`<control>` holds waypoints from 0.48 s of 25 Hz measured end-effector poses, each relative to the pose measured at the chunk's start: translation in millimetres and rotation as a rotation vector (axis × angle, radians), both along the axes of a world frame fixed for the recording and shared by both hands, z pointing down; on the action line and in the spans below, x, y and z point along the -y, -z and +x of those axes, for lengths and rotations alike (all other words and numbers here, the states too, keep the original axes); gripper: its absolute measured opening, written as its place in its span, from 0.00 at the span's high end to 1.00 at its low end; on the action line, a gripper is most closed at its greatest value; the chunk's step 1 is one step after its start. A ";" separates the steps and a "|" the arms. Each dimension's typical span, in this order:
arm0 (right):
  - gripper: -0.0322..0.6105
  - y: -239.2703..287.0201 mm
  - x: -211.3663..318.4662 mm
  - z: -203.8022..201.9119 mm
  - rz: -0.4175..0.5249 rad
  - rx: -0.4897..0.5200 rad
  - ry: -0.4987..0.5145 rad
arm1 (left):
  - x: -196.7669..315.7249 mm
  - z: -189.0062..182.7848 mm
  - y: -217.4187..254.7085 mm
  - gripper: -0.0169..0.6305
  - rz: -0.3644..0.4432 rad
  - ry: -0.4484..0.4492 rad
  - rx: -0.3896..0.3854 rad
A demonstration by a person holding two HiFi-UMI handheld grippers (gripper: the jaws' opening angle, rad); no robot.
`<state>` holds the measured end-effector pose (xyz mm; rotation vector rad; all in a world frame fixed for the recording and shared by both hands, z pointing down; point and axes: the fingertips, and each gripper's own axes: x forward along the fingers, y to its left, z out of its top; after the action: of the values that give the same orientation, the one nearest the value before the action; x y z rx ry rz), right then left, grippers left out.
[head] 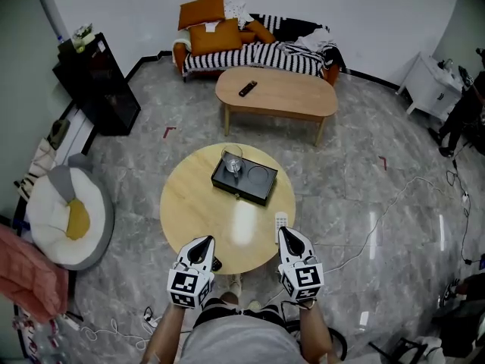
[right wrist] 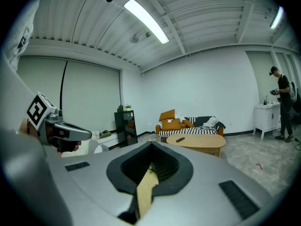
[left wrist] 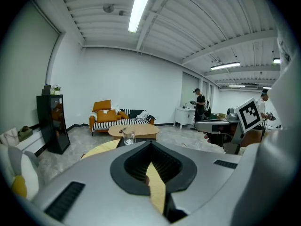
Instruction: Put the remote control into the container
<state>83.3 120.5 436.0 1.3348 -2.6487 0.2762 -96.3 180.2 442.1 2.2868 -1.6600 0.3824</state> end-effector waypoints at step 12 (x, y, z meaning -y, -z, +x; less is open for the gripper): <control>0.94 -14.9 82.4 -56.9 -0.026 -0.043 -0.049 | 83.4 -32.9 -25.1 0.96 -0.037 -0.107 -0.001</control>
<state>26.4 38.1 450.9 1.3833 -2.5716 0.2843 -129.2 96.9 467.2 2.3544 -1.5205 0.4318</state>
